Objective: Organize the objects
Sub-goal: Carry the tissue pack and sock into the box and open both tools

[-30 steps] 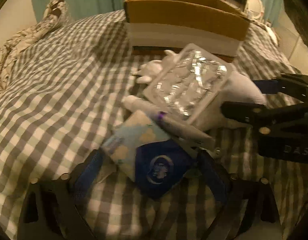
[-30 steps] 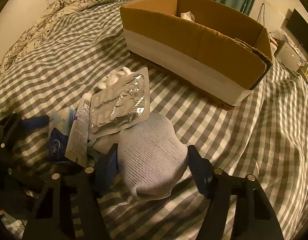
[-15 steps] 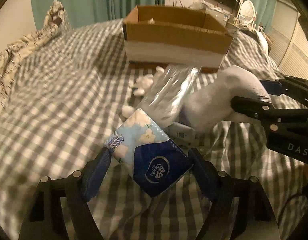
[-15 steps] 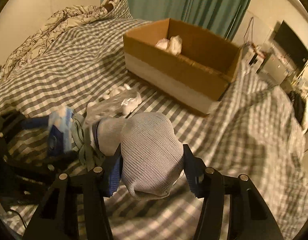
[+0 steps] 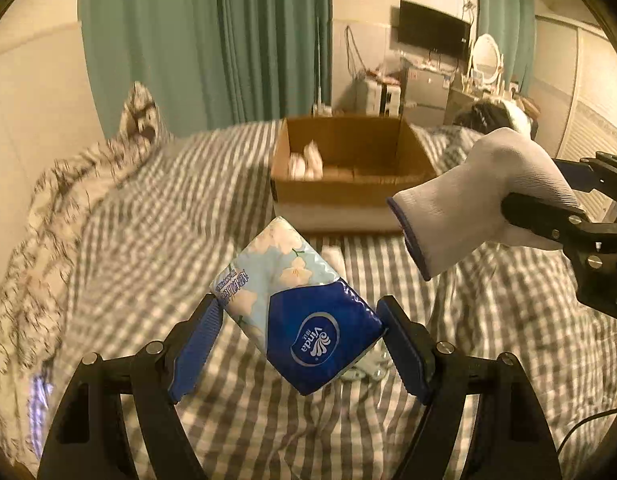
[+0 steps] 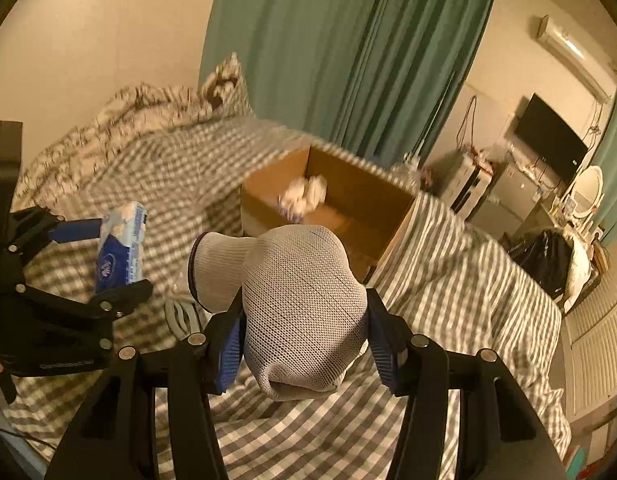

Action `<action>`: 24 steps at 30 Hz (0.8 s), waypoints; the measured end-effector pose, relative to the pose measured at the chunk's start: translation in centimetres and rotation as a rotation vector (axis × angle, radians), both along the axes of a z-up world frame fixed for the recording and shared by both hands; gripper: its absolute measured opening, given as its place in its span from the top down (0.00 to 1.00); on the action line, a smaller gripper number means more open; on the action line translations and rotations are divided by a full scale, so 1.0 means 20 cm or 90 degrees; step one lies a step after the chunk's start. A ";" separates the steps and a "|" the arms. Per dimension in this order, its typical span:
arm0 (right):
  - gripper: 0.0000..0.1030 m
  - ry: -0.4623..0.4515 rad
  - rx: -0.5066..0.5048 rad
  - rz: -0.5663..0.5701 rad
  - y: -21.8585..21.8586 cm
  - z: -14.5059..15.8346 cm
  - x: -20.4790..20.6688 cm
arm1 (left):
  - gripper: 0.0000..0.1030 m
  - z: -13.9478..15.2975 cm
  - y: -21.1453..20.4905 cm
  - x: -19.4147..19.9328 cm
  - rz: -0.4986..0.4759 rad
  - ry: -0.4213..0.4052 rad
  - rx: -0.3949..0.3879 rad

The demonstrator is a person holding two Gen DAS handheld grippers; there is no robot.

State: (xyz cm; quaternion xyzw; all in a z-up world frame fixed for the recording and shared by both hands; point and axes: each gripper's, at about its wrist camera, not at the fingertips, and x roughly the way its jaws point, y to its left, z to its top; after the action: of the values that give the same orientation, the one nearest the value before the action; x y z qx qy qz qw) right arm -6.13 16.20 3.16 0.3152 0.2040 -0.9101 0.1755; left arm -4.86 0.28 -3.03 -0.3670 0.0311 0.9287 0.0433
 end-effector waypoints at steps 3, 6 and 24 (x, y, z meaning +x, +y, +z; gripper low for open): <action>0.48 0.025 -0.016 0.000 0.01 0.10 0.01 | 0.22 0.09 0.01 -0.04 -0.005 0.022 -0.003; 0.48 0.048 -0.033 -0.004 0.03 0.19 -0.02 | 0.22 0.16 0.04 -0.10 -0.009 0.043 -0.011; 0.48 0.090 -0.101 -0.048 0.07 0.36 -0.65 | 0.22 0.29 0.24 -0.84 -0.036 0.079 -0.035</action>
State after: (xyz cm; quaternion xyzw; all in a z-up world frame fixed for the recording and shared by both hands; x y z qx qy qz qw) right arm -19.19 17.50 10.45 0.2425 0.1315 -0.9493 0.1508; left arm -21.59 5.10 2.69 -0.3084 0.0695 0.9470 0.0575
